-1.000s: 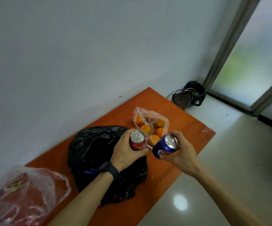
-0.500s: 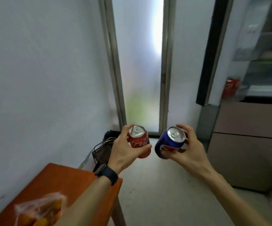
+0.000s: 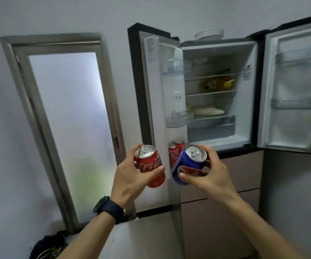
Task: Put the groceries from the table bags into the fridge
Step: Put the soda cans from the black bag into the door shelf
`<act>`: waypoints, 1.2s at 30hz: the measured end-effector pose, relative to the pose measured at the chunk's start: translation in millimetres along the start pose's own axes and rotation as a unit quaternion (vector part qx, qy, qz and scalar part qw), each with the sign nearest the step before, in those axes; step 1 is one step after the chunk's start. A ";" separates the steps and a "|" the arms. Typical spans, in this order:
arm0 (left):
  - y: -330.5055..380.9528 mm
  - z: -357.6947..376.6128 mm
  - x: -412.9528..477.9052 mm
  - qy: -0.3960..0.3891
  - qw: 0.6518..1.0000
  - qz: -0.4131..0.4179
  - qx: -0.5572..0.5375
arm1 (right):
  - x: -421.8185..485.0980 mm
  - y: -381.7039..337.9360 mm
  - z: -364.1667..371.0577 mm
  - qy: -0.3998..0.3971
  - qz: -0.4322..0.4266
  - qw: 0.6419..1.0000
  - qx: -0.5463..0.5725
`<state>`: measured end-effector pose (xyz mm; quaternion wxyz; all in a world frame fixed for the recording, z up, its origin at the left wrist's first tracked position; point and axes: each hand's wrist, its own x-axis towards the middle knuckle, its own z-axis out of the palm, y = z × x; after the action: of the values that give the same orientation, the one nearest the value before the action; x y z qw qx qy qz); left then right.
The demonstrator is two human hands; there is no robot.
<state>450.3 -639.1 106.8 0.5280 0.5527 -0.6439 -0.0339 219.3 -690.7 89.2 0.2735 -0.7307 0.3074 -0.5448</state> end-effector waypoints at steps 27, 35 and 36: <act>1.6 180.9 350.5 0.001 0.961 -0.083 0.262 | 397.2 194.7 -54.1 -0.097 -0.055 0.994 0.010; -5.7 192.8 351.9 -0.041 0.915 -0.189 0.354 | 414.7 219.2 -32.7 -0.160 -0.095 0.982 -0.044; -3.9 192.8 353.3 -0.038 0.912 -0.201 0.355 | 414.0 220.2 -31.6 -0.159 -0.097 0.982 -0.030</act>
<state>374.1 -1008.8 246.5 0.2537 0.8198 -0.5085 0.0708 245.5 -1147.7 195.5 0.2425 -0.8420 0.2045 -0.4363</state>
